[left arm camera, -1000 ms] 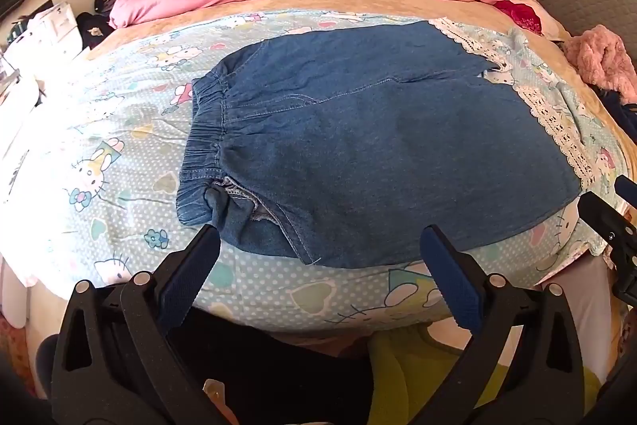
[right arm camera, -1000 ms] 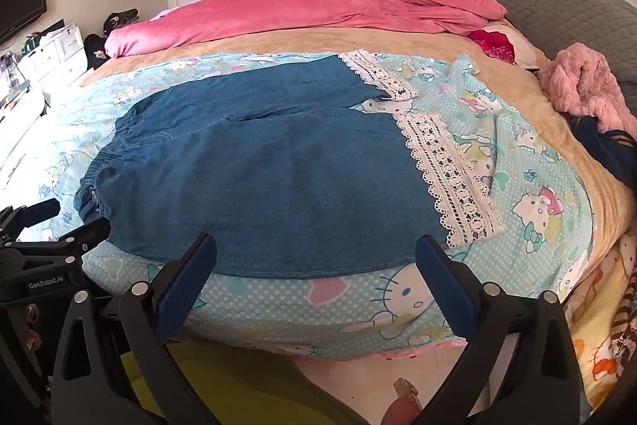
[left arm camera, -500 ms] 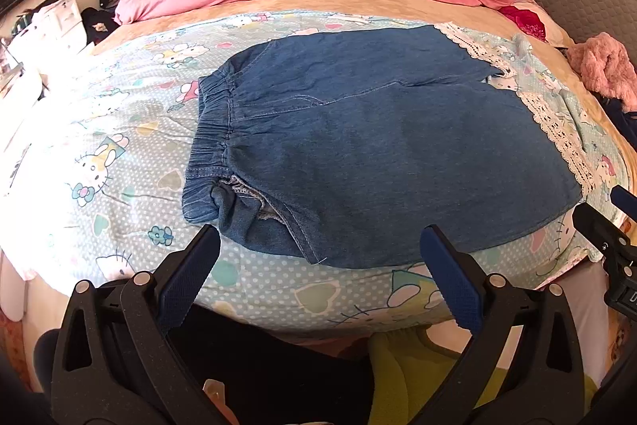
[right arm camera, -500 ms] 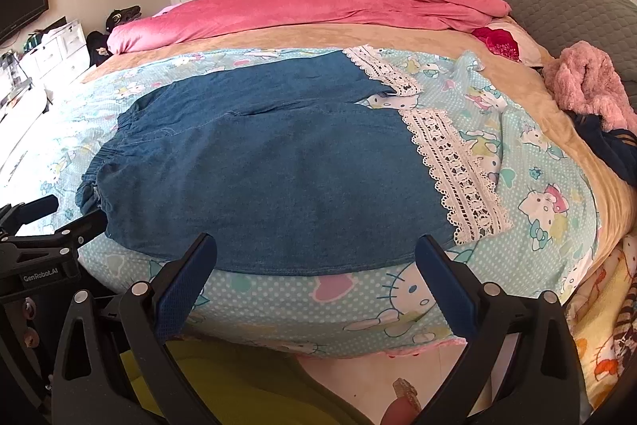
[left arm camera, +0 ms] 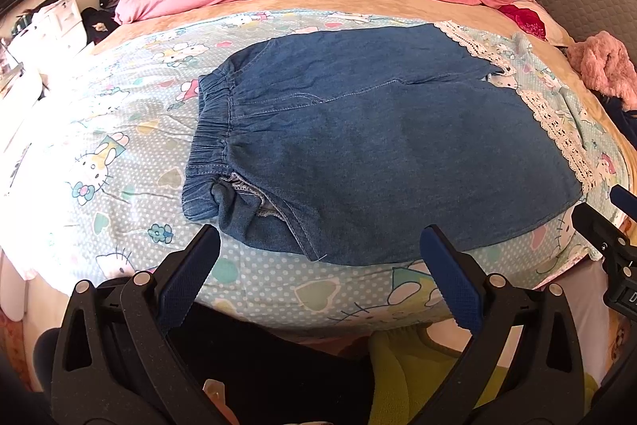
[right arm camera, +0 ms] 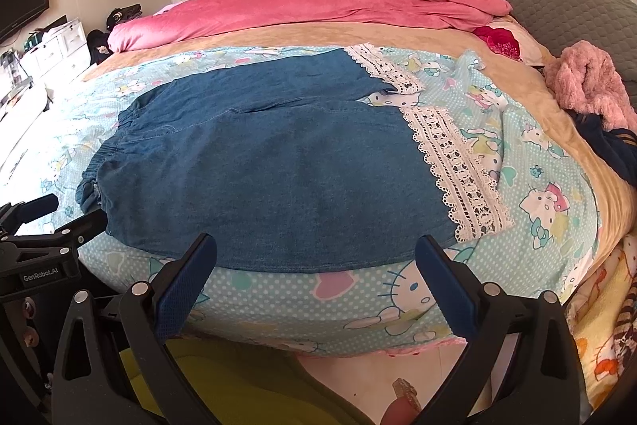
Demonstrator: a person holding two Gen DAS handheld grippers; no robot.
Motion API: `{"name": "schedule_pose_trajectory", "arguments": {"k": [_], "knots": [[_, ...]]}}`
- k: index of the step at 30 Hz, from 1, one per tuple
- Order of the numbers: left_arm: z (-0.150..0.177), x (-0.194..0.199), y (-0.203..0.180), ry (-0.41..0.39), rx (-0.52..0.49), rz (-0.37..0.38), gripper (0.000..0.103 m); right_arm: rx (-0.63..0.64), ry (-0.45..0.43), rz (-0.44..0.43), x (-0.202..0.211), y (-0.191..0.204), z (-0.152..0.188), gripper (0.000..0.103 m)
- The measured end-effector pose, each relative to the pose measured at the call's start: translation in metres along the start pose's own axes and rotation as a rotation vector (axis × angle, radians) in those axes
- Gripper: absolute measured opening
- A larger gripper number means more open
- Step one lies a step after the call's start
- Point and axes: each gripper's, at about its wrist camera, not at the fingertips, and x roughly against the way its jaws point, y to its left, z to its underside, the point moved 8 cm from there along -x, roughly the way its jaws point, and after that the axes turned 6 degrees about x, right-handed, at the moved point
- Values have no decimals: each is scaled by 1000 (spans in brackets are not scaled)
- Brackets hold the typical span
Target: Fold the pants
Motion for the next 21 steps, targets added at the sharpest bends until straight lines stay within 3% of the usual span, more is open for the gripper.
{"name": "schedule_pose_trajectory", "arguments": {"k": [21], "knots": [[4,0,1,3,7,-12,95,-4,-2,-3,0,-1,1,99]]}}
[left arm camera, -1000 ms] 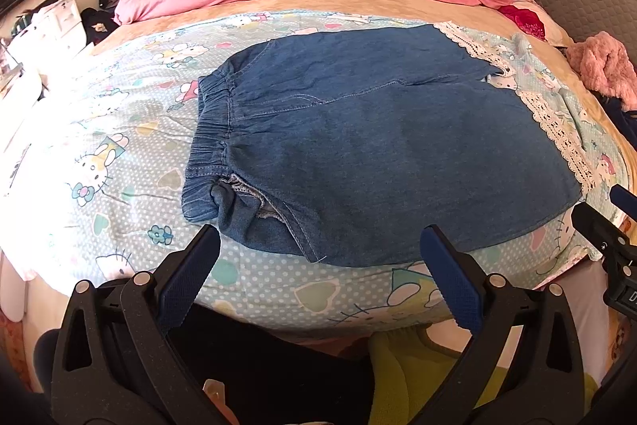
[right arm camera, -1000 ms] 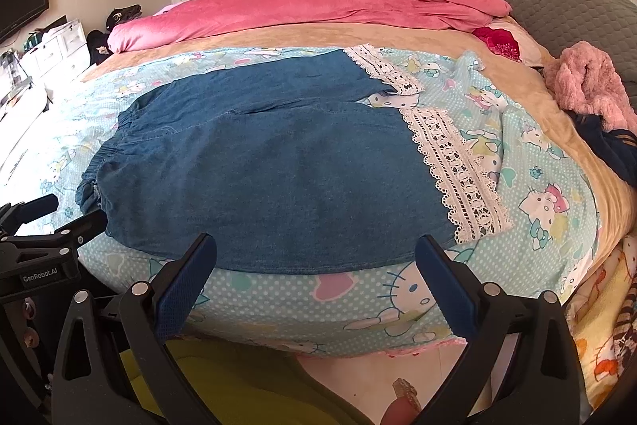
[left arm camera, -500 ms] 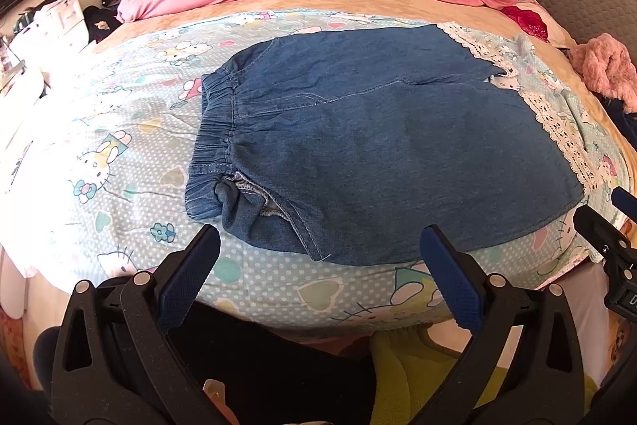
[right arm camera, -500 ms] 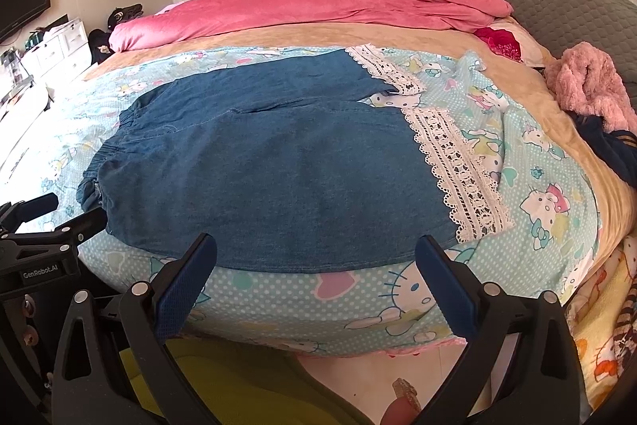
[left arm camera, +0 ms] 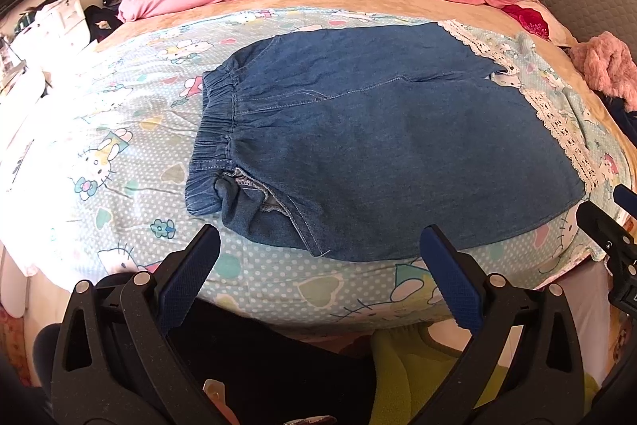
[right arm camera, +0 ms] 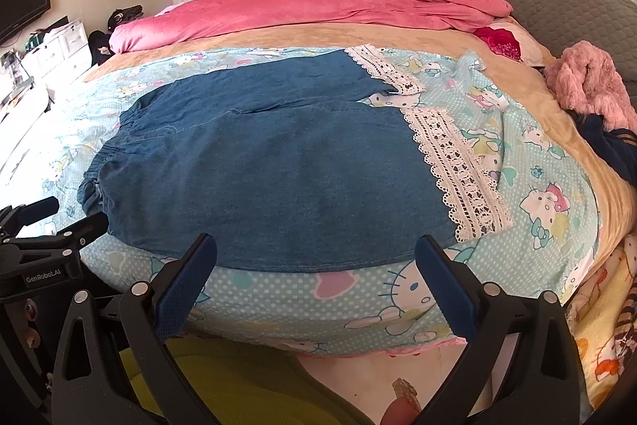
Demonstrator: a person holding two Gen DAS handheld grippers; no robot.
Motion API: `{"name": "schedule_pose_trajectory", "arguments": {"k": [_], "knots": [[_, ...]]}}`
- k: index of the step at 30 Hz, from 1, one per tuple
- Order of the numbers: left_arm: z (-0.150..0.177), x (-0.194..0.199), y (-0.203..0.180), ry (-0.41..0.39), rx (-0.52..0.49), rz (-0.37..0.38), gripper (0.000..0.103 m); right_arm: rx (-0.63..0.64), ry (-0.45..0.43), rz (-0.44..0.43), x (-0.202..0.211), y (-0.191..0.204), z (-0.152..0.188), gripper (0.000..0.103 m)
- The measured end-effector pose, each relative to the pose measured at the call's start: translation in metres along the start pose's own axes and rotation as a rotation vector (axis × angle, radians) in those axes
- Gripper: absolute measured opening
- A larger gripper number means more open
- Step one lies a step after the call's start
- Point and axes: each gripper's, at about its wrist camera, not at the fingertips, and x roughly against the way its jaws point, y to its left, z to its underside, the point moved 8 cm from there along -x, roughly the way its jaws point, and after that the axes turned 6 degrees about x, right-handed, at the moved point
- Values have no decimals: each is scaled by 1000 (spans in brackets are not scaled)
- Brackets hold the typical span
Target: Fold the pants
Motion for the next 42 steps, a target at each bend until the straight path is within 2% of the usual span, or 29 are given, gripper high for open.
{"name": "schedule_pose_trajectory", "arguments": {"k": [14,27,42], "knots": [[-4,-5,0,12,5,32,95,19,23,-36,-18,2,-6,99],[-36,-34,36,50,97,9,95,81,31,-81,-65,9,-59,99],[-75,-69,72,106,150,-25,95,191,111,-115,-148,43,-123,99]]}}
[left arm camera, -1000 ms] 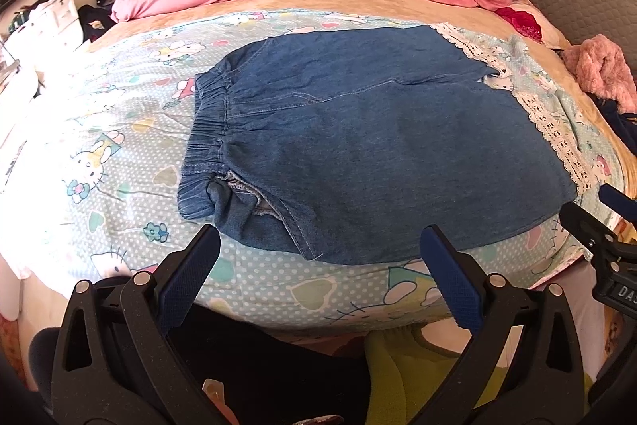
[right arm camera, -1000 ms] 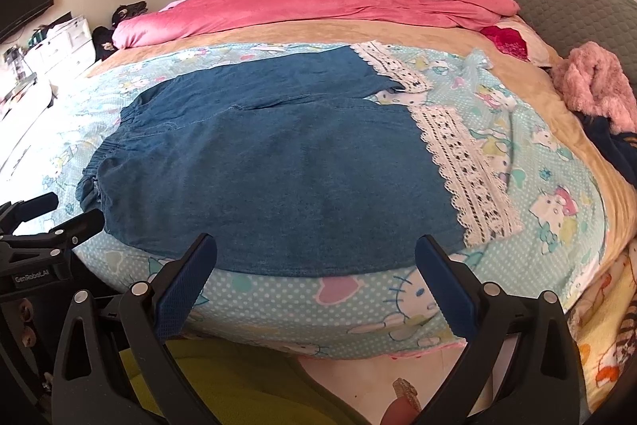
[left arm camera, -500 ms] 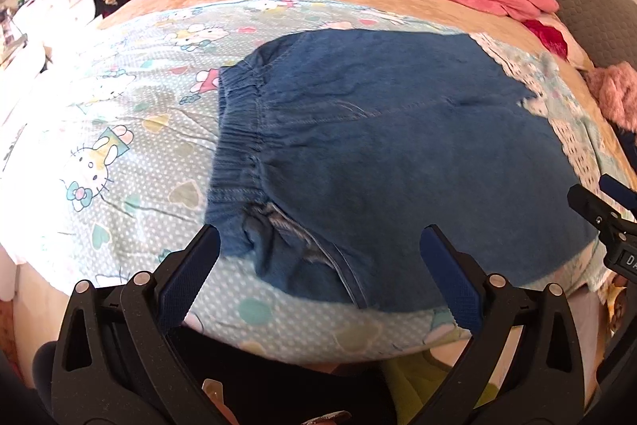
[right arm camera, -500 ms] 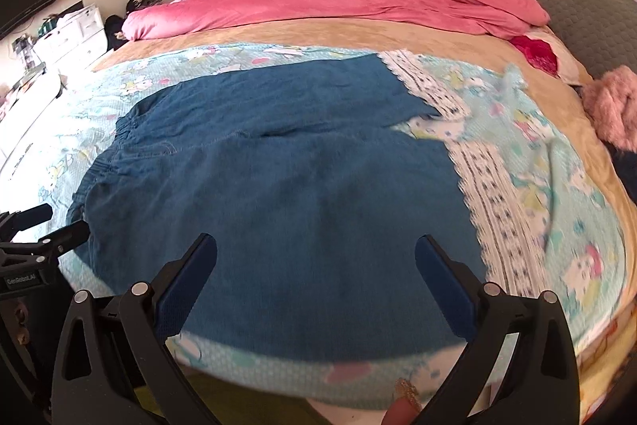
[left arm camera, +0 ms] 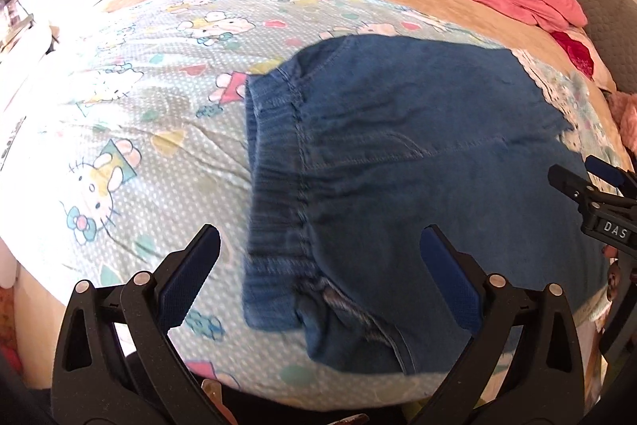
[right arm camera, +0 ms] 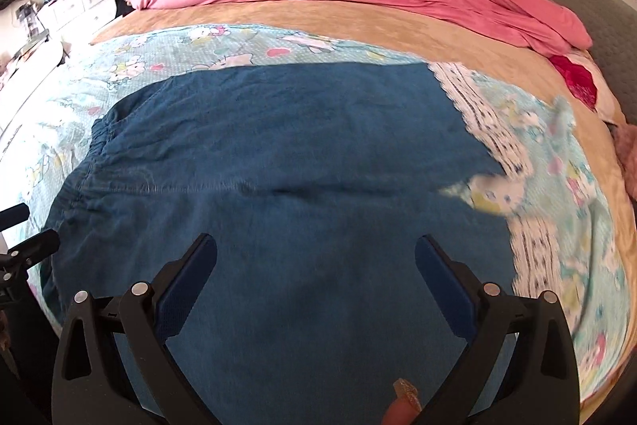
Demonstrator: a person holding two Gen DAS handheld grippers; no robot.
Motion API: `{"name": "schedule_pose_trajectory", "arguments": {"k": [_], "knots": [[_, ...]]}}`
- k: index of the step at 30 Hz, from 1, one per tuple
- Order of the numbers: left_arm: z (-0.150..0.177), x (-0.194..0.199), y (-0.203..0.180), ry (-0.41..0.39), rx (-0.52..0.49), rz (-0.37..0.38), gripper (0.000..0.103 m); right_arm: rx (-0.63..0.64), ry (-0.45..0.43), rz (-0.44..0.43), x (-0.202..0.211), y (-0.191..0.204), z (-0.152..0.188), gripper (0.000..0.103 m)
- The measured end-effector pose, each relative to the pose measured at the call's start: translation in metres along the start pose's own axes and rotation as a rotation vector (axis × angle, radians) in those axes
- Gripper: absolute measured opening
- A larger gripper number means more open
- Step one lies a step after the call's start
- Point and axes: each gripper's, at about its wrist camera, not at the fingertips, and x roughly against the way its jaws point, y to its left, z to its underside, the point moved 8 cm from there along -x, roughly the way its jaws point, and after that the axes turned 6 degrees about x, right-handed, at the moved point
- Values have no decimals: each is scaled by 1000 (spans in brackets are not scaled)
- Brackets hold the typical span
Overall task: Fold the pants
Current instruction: 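Move both tools toward the elastic waistband of the denim pants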
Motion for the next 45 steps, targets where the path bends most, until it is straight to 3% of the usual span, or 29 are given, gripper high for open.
{"name": "schedule_pose_trajectory", "arguments": {"k": [10,23,45], "knots": [[-36,-16,8,10,-9,-47,95,1,18,-51,-30,-1,-40,99],[-79,-40,11,27,-3,-36,95,47,23,-66,-54,-5,-71,99],[-117,-74,36,36,-5,-34,95,210,20,-68,-85,11,-116,99]]}}
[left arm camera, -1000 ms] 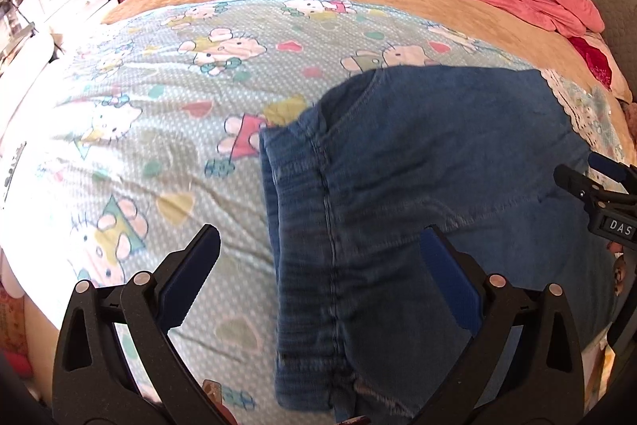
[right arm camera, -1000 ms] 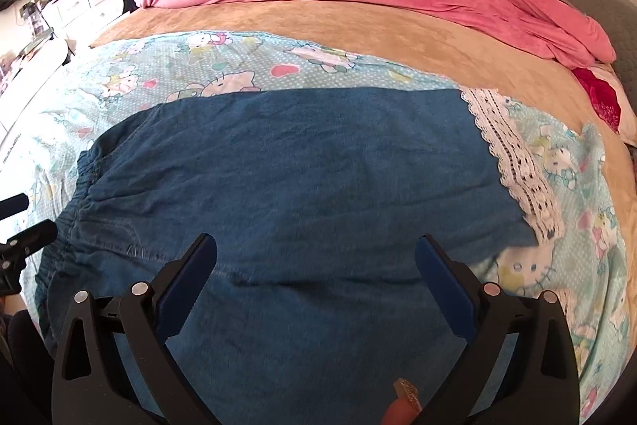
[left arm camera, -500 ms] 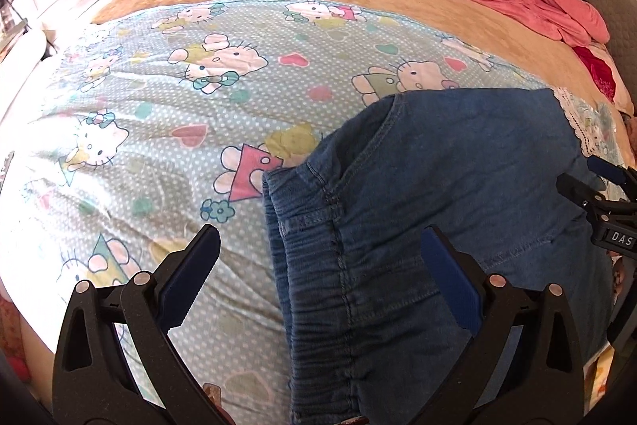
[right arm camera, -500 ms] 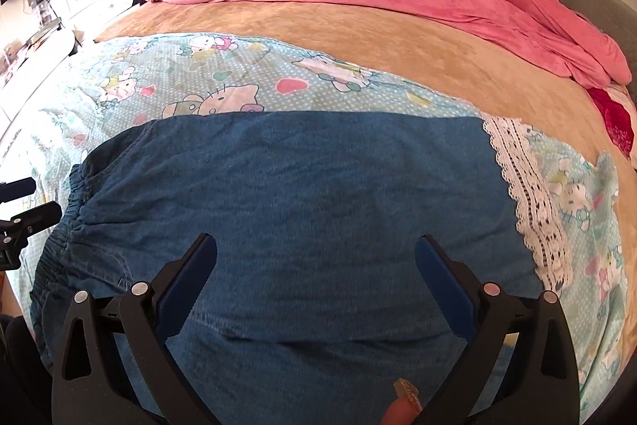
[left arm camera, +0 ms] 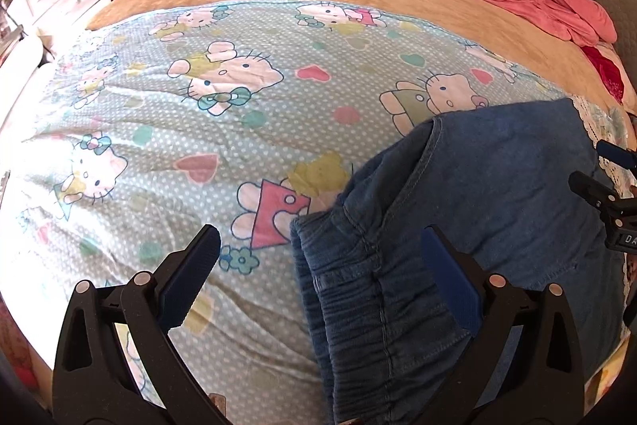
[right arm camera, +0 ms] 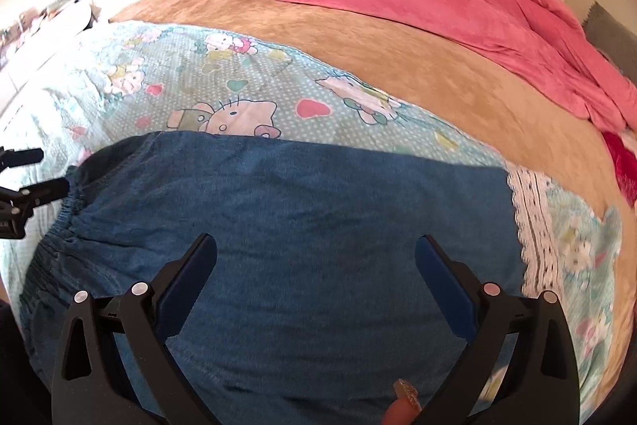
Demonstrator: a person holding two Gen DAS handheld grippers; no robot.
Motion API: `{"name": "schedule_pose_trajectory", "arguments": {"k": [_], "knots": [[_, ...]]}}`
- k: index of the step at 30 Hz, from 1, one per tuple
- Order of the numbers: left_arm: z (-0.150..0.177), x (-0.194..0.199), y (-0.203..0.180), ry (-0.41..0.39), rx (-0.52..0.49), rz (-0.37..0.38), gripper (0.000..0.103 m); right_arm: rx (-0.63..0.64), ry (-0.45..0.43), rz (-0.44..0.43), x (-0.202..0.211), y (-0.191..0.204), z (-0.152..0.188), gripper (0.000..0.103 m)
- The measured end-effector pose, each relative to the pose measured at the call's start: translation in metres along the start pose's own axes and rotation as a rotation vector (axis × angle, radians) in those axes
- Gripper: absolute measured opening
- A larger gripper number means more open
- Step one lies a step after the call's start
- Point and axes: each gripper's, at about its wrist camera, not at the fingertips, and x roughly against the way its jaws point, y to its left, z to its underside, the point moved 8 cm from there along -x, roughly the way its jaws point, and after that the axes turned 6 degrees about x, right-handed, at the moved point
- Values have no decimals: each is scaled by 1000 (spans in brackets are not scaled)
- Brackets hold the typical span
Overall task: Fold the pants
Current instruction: 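Move both tools toward the elastic waistband of the denim pants, then grasp the elastic waistband with the left tool while the right tool grasps denim beside it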
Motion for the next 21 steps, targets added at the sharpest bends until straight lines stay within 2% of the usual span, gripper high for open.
{"name": "schedule_pose_trajectory", "arguments": {"k": [6,9,12,14,15,17,21], "knots": [[-2,-11,-6,0,-30,8,93,93,37,-1,-20,4,-9,99],[-4,-21,-5,4,-34,10,86,171,42,2,-30,13,-15,99],[-8,-30,-7,10,-48,26,72,232,49,-1,-40,24,-24,99],[-7,-38,-12,26,-66,62,48,241,56,-11,-48,29,-32,99],[-7,-41,-15,35,-67,90,40,240,58,-18,-51,30,-35,99],[-10,-42,-13,13,-72,82,29,241,65,-39,-58,34,-43,99],[-13,-30,-13,-29,-75,121,23,291,88,-45,-73,40,-57,99]]}}
